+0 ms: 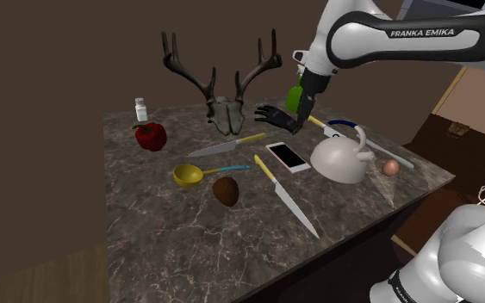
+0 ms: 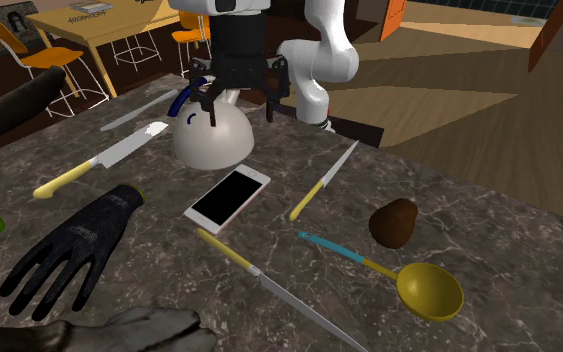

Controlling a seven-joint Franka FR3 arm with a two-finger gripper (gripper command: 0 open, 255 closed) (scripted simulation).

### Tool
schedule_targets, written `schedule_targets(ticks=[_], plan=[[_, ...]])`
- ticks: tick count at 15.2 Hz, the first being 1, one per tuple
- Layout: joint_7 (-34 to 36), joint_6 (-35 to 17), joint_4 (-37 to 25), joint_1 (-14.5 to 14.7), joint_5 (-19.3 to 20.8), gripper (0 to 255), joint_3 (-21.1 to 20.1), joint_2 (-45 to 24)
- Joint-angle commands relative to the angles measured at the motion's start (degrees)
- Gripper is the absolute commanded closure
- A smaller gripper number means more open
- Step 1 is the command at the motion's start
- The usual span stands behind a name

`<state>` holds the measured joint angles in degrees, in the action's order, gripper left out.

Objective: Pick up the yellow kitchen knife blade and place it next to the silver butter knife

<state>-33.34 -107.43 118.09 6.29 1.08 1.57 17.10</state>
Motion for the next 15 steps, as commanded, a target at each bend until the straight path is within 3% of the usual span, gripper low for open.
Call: schedule_targets(ticks=[1, 15], plan=[[-4.1, -0.97, -2.98, 0.83, -0.19, 0, 0.24, -4.67], [-27.08, 0.47, -30.01, 4.83, 0.36, 0, -3.49, -35.49]])
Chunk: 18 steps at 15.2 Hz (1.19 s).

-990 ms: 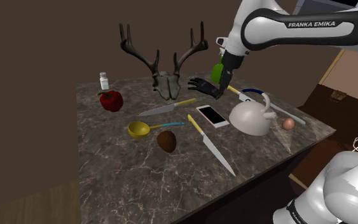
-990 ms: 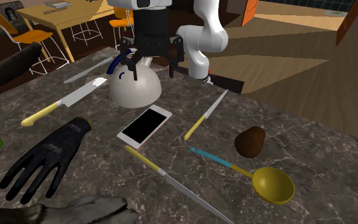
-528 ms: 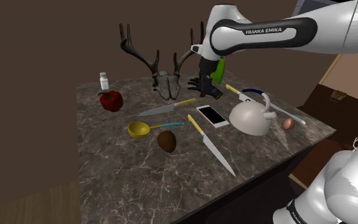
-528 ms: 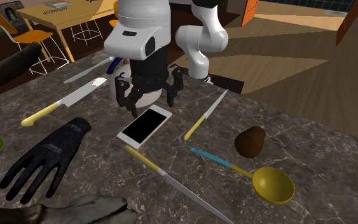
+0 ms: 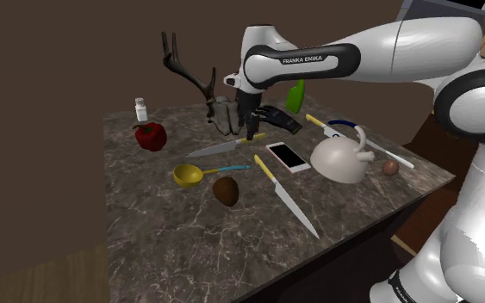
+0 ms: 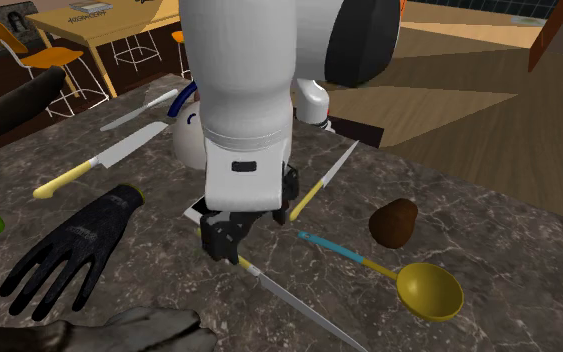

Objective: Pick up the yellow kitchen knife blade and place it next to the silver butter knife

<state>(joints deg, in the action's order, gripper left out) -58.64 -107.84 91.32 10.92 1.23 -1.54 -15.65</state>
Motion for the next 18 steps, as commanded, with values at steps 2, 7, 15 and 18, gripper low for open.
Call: schedule_targets(ticks=[2, 7, 15, 18], plan=[[-4.51, 1.84, -7.71, 0.91, 0.87, 0, -1.27, -7.01], [-5.91, 0.24, -8.26, 1.31, 1.31, 0, -1.73, -9.57], [-5.85, -2.98, -5.66, 1.26, 1.38, 0, -1.69, -10.19], [-5.85, -2.98, -5.66, 1.26, 1.38, 0, -1.69, -10.19]])
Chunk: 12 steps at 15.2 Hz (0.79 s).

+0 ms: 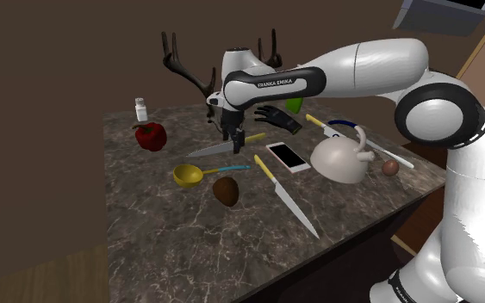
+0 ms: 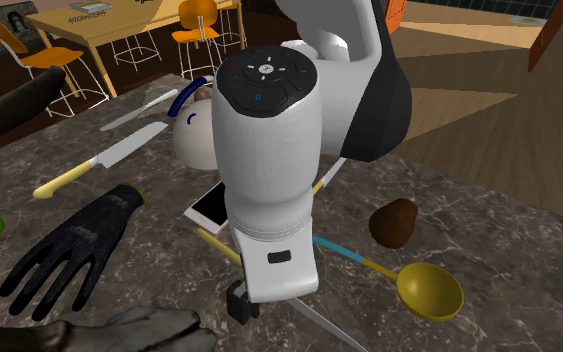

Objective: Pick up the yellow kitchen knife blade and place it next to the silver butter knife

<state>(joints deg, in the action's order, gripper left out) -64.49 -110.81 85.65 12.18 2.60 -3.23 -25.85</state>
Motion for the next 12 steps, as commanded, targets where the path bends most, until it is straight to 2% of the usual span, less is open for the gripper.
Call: schedule_targets(ticks=[1, 2, 12], plan=[[0.0, 0.0, 0.0, 0.0, 0.0, 0, 0.0, 0.0], [0.0, 0.0, 0.0, 0.0, 0.0, 255, 0.0, 0.0], [-0.02, 0.67, -0.5, 0.0, -0.02, 255, -0.01, 0.18]])
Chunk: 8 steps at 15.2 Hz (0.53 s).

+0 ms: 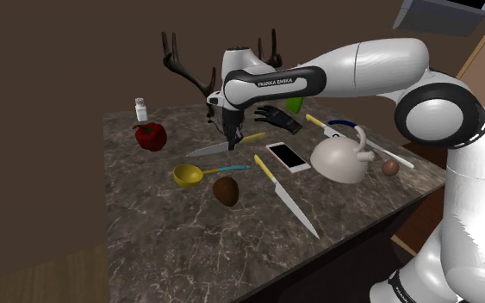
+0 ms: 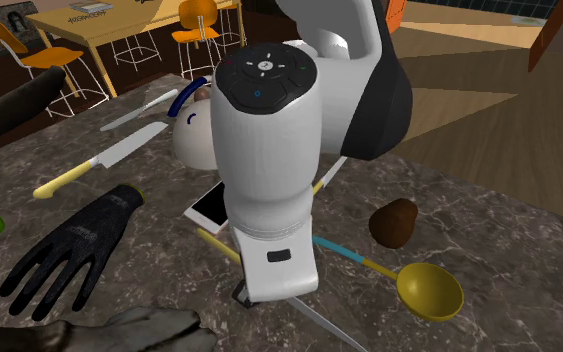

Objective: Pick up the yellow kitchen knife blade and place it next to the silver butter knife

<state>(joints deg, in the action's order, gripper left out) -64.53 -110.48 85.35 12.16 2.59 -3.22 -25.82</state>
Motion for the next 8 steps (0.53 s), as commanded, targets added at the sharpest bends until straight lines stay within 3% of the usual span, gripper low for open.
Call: schedule_targets(ticks=[1, 8], plan=[[0.0, 1.03, -0.72, 0.02, -0.03, 255, -0.02, 0.31], [-0.14, 6.06, -5.02, 0.07, -0.11, 255, -0.06, 1.05]])
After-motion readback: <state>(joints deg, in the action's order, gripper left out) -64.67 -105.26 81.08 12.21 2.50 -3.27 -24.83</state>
